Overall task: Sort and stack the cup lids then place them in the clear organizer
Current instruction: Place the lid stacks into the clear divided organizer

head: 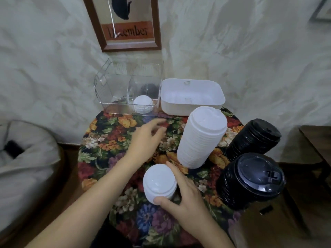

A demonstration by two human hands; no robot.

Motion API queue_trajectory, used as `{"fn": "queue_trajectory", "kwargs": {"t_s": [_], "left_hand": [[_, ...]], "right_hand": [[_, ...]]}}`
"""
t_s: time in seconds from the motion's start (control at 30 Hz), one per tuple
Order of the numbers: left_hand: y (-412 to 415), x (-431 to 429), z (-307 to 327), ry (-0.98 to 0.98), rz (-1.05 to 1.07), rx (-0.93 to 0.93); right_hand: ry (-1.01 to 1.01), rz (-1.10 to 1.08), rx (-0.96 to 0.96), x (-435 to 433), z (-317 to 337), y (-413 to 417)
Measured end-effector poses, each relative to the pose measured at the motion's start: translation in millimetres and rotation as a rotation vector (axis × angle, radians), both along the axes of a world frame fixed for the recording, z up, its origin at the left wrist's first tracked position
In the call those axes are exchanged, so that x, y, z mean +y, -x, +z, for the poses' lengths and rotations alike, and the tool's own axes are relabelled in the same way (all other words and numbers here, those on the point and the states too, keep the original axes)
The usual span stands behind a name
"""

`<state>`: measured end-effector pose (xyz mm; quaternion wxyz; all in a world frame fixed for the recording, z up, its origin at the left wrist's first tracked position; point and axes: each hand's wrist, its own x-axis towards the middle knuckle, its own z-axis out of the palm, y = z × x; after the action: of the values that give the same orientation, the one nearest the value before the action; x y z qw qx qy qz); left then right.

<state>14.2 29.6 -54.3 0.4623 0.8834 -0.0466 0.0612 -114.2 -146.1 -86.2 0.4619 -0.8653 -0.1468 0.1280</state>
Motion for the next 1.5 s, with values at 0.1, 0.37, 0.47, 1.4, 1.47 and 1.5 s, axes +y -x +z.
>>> {"fn": "queue_trajectory", "kwargs": {"t_s": [0.1,0.37,0.47,1.4,1.47,1.5], "left_hand": [[61,26,-8,0.044,-0.014,0.099],[130,34,-11,0.128,-0.085,0.23],[132,35,-10,0.172,-0.118,0.247],[161,37,-18,0.354,-0.111,0.184],[162,37,-19,0.38,-0.103,0.187],[162,35,-20,0.394,-0.085,0.194]], "right_hand": [[-0.04,-0.007,-0.01,2,-4,1],[-0.141,-0.02,-0.017,1,-6,1],[-0.201,-0.058,-0.004,1,-5,-1],[-0.219,-0.127,0.25,15,15,-6],[-0.272,-0.139,0.244,18,16,-6],[-0.318,-0.159,0.238,19,16,-5]]}}
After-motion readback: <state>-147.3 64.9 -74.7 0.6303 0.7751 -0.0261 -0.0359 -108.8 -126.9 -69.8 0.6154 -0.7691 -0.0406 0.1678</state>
